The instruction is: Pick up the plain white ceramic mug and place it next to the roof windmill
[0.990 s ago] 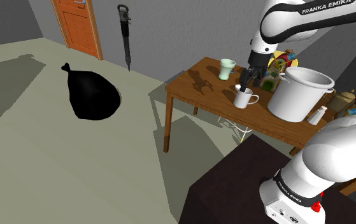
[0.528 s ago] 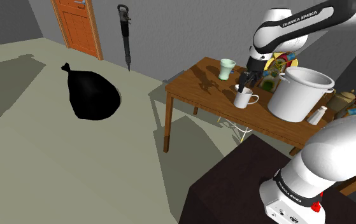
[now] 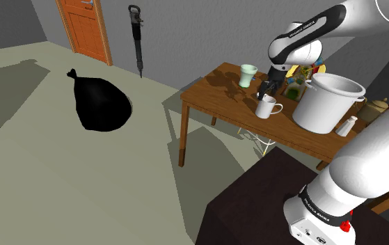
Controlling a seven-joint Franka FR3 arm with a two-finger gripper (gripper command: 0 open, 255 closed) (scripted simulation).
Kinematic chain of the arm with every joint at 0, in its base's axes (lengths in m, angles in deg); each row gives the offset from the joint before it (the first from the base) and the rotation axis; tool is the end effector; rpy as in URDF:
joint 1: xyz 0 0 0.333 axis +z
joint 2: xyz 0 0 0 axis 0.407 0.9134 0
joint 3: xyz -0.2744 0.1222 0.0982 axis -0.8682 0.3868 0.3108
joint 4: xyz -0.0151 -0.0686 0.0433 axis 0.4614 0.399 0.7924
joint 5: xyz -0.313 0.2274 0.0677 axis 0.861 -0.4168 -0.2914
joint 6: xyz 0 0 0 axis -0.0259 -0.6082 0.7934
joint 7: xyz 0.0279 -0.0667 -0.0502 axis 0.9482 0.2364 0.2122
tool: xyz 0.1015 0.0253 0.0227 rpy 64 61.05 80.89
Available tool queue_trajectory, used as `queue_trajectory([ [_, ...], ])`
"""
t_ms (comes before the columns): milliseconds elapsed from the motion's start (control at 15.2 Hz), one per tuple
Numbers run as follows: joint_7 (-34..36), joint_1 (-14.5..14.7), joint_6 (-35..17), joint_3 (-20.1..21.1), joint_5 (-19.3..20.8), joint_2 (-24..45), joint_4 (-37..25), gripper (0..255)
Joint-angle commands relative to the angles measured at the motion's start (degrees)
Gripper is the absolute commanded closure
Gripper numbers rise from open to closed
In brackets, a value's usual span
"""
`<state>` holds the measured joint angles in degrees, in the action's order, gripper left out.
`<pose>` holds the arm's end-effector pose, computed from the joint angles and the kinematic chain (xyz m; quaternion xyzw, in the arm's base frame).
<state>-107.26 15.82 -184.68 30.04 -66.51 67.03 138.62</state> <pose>0.4050 -0.2805 0.3562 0.9976 -0.0612 0.0312 0.0076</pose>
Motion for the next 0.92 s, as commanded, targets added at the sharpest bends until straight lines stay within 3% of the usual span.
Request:
queue_trajectory([
  [0,-1.37,-0.15,-1.61,-0.50,-1.08,1.51,-0.07,0],
  [396,-3.70,0.03,-6.72,-0.57,-4.32,5.97,1.10,0],
  [858,-3.70,0.01,-6.72,-0.55,-4.32,5.97,1.10,0],
])
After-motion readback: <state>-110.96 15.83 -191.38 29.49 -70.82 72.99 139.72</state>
